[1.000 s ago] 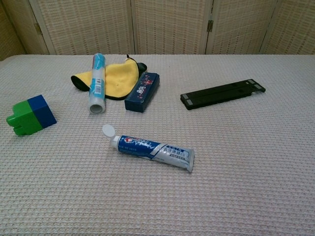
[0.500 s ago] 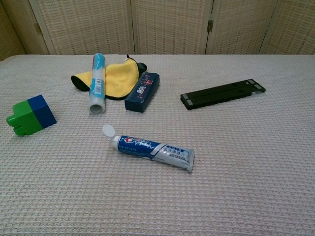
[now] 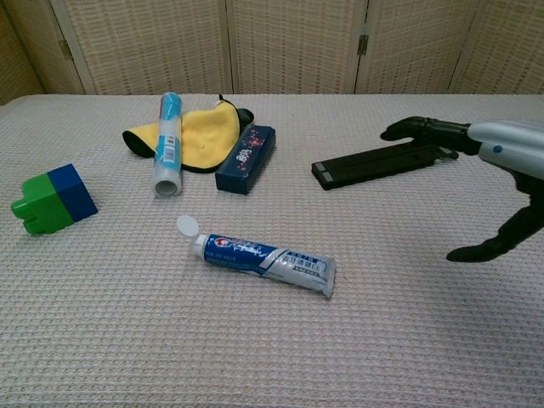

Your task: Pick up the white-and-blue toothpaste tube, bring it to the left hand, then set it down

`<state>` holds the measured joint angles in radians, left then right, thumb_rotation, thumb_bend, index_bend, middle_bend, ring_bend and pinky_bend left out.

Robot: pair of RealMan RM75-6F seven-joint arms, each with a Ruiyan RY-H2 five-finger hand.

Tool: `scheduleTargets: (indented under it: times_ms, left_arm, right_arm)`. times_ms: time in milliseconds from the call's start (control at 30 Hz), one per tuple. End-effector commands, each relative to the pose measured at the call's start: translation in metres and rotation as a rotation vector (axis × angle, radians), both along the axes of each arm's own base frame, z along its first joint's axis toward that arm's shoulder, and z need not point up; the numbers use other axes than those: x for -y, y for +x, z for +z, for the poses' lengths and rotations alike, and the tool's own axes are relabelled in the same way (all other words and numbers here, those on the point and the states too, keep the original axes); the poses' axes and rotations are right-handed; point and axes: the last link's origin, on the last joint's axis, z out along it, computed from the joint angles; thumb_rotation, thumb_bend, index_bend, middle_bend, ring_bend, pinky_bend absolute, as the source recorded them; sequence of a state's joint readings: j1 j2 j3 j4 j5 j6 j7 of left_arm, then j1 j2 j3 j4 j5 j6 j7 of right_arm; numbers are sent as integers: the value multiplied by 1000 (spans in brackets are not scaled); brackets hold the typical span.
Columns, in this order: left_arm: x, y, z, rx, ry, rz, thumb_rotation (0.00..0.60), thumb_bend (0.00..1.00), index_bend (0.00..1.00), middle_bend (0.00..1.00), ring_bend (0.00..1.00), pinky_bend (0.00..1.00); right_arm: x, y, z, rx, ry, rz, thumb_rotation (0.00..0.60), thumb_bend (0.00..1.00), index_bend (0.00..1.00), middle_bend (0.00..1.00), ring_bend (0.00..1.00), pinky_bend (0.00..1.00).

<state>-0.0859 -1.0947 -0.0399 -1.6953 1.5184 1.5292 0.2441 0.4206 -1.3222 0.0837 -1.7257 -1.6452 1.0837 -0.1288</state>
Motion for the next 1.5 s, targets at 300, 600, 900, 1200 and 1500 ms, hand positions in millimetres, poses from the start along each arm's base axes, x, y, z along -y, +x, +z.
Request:
scheduleTargets:
  times_ms: [300, 600, 900, 1200, 1500]
  left_arm:
    - [5, 1, 3, 22, -3, 3, 600, 217, 116, 141, 135, 0]
    - [6, 2, 4, 40, -13, -2, 600, 217, 117, 141, 137, 0]
    - [6, 0, 5, 30, -9, 12, 600, 217, 120, 141, 146, 0]
    - [6, -2, 3, 26, -14, 18, 600, 217, 121, 141, 150, 0]
    - [5, -4, 2, 21, -18, 26, 600, 216, 125, 141, 151, 0]
  right_arm:
    - [21, 60, -69, 0, 101, 22, 600, 143, 0, 0, 56, 49]
    - [38, 80, -110, -22, 115, 16, 600, 144, 0, 0, 51, 39]
    - [46, 91, -135, -38, 120, 24, 600, 143, 0, 0, 61, 39]
    - [72, 89, -141, -61, 67, -20, 600, 143, 0, 32, 80, 50]
    - [87, 88, -128, -41, 80, -32, 600, 142, 78, 134, 147, 77]
